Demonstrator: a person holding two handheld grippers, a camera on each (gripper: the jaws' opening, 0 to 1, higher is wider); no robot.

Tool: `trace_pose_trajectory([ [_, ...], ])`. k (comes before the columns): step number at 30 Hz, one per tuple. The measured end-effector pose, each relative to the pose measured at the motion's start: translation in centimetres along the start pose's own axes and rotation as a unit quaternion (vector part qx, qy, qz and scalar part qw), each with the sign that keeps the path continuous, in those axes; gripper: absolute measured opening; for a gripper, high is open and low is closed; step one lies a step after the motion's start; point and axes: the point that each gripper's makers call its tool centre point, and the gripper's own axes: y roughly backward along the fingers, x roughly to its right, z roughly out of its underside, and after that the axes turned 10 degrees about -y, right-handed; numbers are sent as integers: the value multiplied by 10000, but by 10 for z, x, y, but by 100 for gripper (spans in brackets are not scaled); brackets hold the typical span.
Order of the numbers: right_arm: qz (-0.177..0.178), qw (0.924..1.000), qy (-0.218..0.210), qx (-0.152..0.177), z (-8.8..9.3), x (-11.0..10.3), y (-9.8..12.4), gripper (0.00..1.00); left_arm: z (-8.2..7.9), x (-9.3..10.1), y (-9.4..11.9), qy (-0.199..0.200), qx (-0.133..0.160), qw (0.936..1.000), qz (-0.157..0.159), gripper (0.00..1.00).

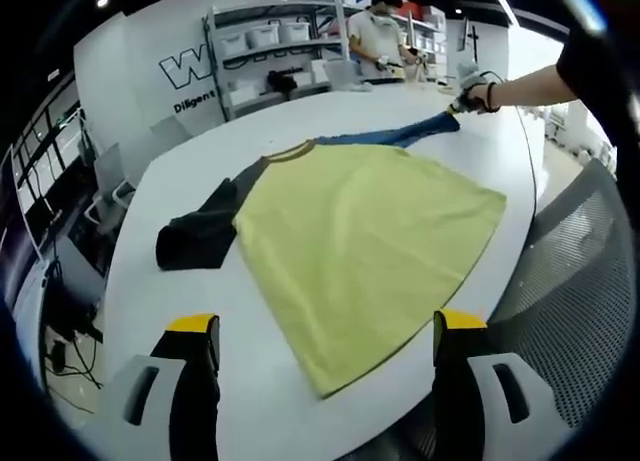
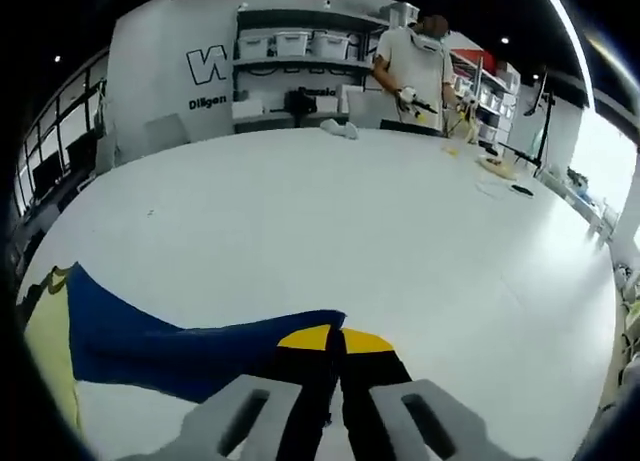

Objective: Fold the garment on the visible template until the final outline fits inside the template.

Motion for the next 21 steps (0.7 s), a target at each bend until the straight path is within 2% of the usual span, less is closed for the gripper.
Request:
trace_pose_trajectory([
  [3,141,9994,265,-164,9,9,-9,0,2,0,0,3,-41,10000,8,87],
  [7,171,9990,201,-357,20,15,-12,1,3,0,-1,-23,-82,10000,6,86],
  [11,190,9989,187,-377,22,18,-8,15,3,-1,-1,-25,-81,10000,-18,88],
  [15,-21,9991,-148,-406,28,10,2,22,2,-2,-1,-33,-83,9999,-54,91],
  [18,-98,9984,-156,-540,36,6,8,25,2,-3,0,-7,-54,9999,-93,92],
  [21,-200,9965,-255,-774,49,1,12,23,0,-5,1,43,-7,9999,-142,92],
])
